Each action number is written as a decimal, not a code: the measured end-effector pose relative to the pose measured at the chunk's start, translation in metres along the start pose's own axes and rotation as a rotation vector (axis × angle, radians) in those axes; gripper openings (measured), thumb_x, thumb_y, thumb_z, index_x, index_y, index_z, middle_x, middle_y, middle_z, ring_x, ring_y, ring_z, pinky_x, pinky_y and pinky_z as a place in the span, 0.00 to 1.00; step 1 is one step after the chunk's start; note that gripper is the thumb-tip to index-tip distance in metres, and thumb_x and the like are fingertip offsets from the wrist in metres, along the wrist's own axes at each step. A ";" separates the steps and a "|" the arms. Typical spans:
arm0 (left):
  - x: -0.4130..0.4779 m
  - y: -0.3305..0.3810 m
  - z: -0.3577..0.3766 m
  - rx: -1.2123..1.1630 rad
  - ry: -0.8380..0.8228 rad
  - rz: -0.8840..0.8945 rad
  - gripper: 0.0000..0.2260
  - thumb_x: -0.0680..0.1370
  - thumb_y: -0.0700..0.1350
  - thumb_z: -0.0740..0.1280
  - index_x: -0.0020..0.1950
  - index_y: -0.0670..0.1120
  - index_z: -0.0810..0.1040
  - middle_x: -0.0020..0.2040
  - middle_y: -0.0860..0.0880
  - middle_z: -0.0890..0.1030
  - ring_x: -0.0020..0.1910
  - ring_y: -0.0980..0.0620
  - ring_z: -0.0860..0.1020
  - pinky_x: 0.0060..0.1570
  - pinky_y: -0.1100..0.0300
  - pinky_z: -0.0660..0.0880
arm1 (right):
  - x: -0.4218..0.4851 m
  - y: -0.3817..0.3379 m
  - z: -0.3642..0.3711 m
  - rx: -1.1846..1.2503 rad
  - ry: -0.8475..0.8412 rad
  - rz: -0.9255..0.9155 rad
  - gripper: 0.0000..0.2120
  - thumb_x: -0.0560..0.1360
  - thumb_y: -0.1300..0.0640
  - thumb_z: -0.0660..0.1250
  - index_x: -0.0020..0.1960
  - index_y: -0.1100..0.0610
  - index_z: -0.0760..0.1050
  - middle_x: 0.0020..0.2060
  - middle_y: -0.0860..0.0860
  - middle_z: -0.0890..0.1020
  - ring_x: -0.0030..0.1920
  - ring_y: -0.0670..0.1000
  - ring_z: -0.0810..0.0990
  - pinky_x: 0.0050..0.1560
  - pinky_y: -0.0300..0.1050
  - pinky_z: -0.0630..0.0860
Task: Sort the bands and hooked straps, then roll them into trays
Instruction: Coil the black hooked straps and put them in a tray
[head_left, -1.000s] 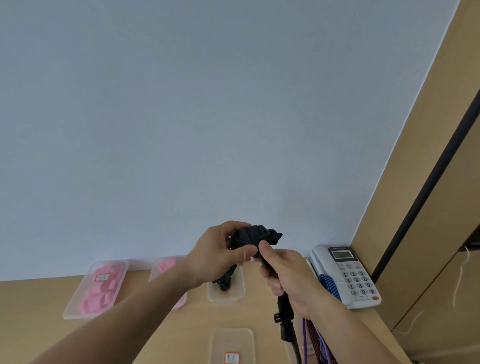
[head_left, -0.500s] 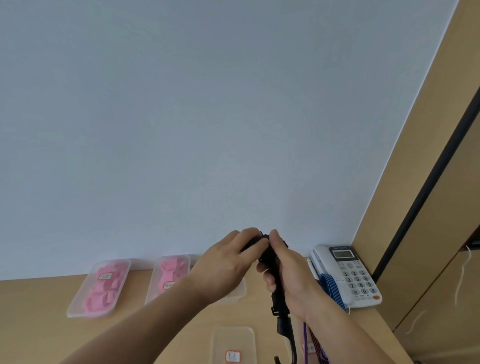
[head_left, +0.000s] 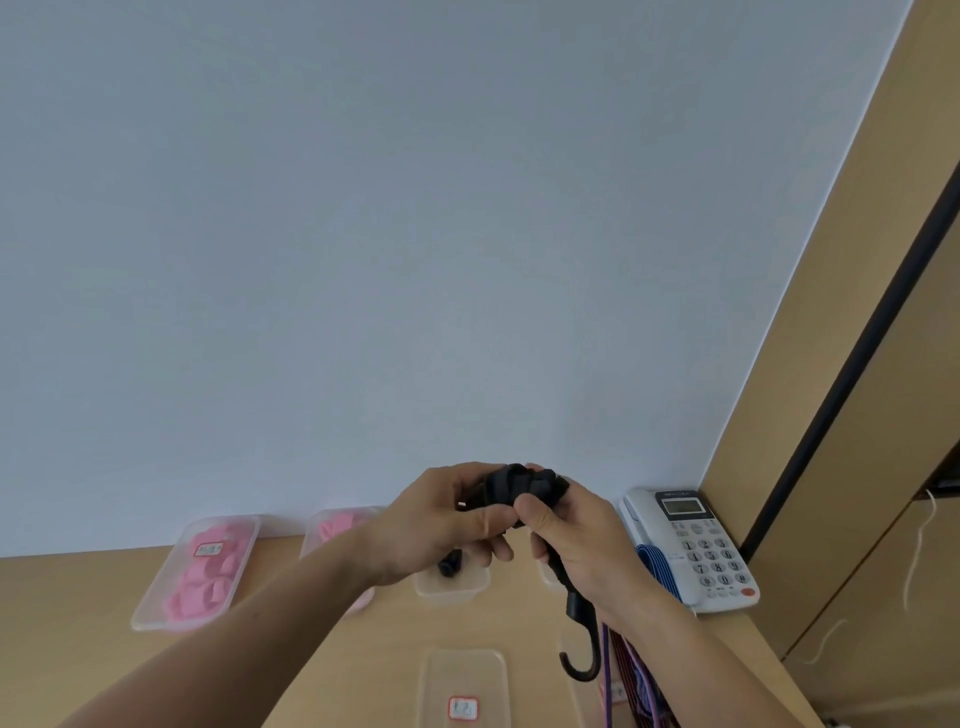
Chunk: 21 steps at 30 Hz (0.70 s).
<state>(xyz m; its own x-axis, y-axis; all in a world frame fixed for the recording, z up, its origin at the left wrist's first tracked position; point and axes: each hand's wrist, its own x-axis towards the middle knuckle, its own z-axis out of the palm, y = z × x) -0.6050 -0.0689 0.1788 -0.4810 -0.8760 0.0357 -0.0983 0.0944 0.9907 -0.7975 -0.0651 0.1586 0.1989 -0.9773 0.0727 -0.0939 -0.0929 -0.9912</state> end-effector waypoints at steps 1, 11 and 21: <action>-0.001 -0.002 0.000 0.023 0.047 0.023 0.16 0.76 0.44 0.70 0.64 0.48 0.78 0.48 0.46 0.84 0.44 0.44 0.83 0.43 0.53 0.79 | 0.001 0.000 0.000 -0.040 0.003 0.000 0.09 0.73 0.46 0.72 0.45 0.52 0.80 0.27 0.47 0.79 0.28 0.46 0.75 0.29 0.35 0.70; 0.004 -0.017 0.024 0.845 0.424 0.471 0.23 0.76 0.39 0.70 0.71 0.48 0.73 0.64 0.55 0.79 0.57 0.59 0.78 0.52 0.69 0.75 | 0.004 -0.005 0.008 0.067 0.083 0.083 0.21 0.76 0.37 0.65 0.33 0.51 0.79 0.31 0.54 0.81 0.27 0.50 0.74 0.27 0.41 0.70; 0.004 0.007 0.002 0.040 -0.023 -0.138 0.21 0.76 0.55 0.66 0.67 0.49 0.73 0.54 0.48 0.84 0.45 0.44 0.84 0.45 0.51 0.78 | -0.003 0.001 -0.007 0.050 -0.055 -0.007 0.12 0.74 0.40 0.64 0.45 0.46 0.81 0.34 0.50 0.82 0.32 0.48 0.75 0.32 0.40 0.73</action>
<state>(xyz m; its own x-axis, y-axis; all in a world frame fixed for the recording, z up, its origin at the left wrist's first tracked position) -0.6097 -0.0707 0.1858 -0.4799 -0.8711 -0.1041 -0.1998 -0.0070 0.9798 -0.8052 -0.0632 0.1583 0.2525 -0.9647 0.0751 -0.0435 -0.0889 -0.9951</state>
